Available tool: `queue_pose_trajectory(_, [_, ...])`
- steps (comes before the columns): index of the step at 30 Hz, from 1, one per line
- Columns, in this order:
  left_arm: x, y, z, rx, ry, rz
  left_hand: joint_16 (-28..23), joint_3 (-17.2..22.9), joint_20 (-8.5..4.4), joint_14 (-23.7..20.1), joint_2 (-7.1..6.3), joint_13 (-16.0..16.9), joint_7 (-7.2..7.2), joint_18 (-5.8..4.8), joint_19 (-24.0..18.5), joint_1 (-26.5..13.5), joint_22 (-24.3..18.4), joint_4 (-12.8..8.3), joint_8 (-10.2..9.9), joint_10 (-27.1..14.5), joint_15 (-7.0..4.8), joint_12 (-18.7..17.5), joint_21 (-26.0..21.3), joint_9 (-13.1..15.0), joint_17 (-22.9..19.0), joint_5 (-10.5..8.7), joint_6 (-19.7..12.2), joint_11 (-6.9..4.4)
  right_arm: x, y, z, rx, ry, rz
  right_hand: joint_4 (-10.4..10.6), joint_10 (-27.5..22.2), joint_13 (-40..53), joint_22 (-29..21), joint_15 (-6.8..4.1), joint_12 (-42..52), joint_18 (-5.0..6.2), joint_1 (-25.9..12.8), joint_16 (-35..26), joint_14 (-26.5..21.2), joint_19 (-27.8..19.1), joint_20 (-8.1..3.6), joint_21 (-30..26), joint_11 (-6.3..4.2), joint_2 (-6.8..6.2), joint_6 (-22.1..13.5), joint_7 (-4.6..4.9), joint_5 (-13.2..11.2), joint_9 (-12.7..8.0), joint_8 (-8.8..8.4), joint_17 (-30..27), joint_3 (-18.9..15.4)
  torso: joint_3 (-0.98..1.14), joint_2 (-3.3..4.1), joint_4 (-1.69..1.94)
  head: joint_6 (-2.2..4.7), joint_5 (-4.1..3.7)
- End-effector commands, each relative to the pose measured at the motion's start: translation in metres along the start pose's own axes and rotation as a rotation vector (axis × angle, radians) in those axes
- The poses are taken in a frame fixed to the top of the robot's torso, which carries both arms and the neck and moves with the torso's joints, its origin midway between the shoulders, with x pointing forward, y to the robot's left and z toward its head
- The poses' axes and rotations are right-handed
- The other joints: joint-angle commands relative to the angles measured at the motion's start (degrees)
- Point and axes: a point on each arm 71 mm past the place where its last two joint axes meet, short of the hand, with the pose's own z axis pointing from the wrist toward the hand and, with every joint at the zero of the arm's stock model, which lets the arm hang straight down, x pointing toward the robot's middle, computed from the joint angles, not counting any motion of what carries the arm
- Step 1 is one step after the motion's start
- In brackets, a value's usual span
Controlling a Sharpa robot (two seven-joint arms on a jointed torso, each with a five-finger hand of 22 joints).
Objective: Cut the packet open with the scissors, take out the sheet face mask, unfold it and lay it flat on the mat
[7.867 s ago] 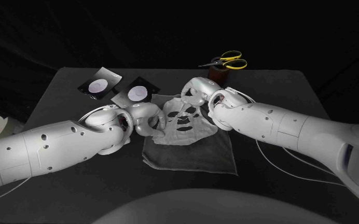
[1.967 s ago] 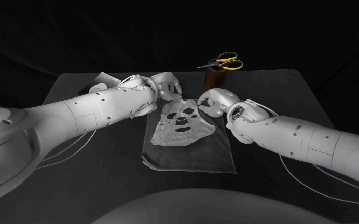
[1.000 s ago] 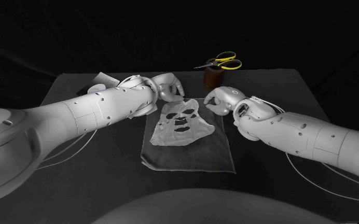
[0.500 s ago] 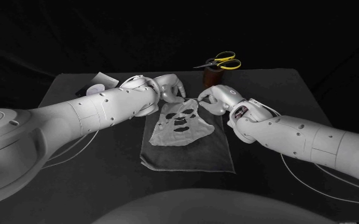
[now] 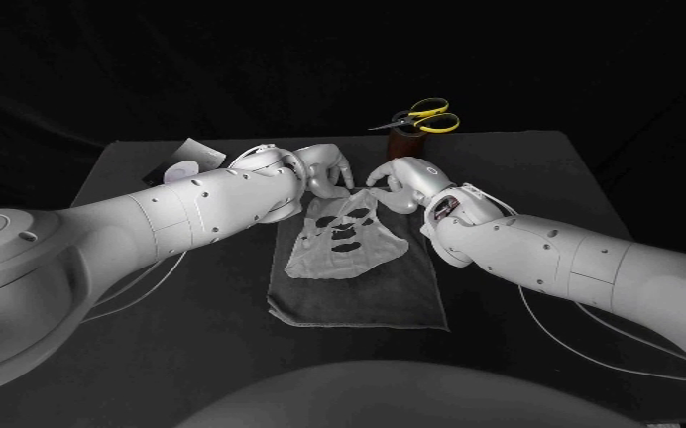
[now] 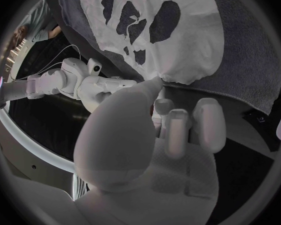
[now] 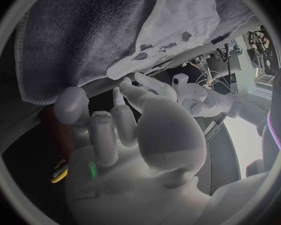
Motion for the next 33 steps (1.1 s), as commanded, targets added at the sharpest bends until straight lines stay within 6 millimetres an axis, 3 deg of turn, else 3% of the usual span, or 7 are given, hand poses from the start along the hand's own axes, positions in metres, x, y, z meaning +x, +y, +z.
queue_pose_trajectory(1, [0.002,-0.002,0.001,0.0,0.013,0.019,0.3,0.0,-0.25,4.2,-0.2,0.2,0.19,-0.38,0.3,0.5,3.7,-0.5,-0.5,0.4,-0.35,0.2,0.4,-0.2,11.5,-0.19,0.2,0.03,0.002,0.001,0.004,0.018,0.03,0.002,-0.1,-0.2,3.5,6.1,0.45,-0.4,0.83,-0.2,-0.2,4.7,-0.1,0.39,-0.6,0.44,-0.61,-0.9,0.19,-0.2,-0.3,-0.66,10.2,-0.5,0.02,0.06,-0.05,0.0,0.05])
queue_pose_trajectory(9, [0.003,-0.005,0.003,0.002,0.011,0.021,0.4,0.5,-0.17,4.3,-0.42,0.9,0.55,-0.43,0.4,0.1,3.9,-1.1,-2.2,0.7,-0.21,0.4,0.6,-1.0,11.7,-0.18,-1.0,0.21,0.004,0.002,0.01,0.033,0.056,-0.007,-0.1,-1.0,2.8,5.7,1.3,-1.2,1.0,-0.4,-0.4,4.4,-0.8,1.07,-2.0,1.39,-1.56,-4.1,1.23,-0.2,-1.8,-3.17,9.5,-1.5,0.05,-0.04,-0.11,0.0,0.15])
queue_pose_trajectory(20, [0.005,-0.003,0.005,-0.026,0.034,0.05,0.5,0.6,-0.13,4.4,-0.68,1.1,0.62,-0.49,0.5,0.1,4.1,-1.3,-2.5,0.8,-0.12,0.4,0.8,-1.2,12.0,-0.19,-1.2,0.34,0.009,0.002,0.016,0.054,0.115,-0.013,0.0,-1.0,2.9,5.7,1.48,-1.0,1.07,-0.4,-0.4,4.4,-1.0,1.29,-2.3,1.56,-1.54,-3.3,1.37,-0.2,-1.8,-2.86,9.6,-1.9,0.11,0.01,-0.11,0.0,-0.05])
queue_pose_trajectory(33, [0.005,-0.001,0.004,-0.042,0.033,0.072,0.5,0.7,0.02,4.4,-0.81,1.2,0.57,-0.5,0.6,-0.1,4.2,-1.8,-2.2,0.8,0.04,0.4,0.8,-1.1,11.9,-0.2,0.2,0.49,0.012,0.003,0.018,0.057,0.14,-0.015,0.2,-0.8,3.2,5.8,1.14,-0.5,1.13,-0.1,-0.2,4.5,-0.9,1.26,-1.9,1.02,-0.89,-0.6,0.67,-0.2,-1.8,-1.82,10.0,-2.3,0.11,-0.02,-0.04,0.0,0.0])
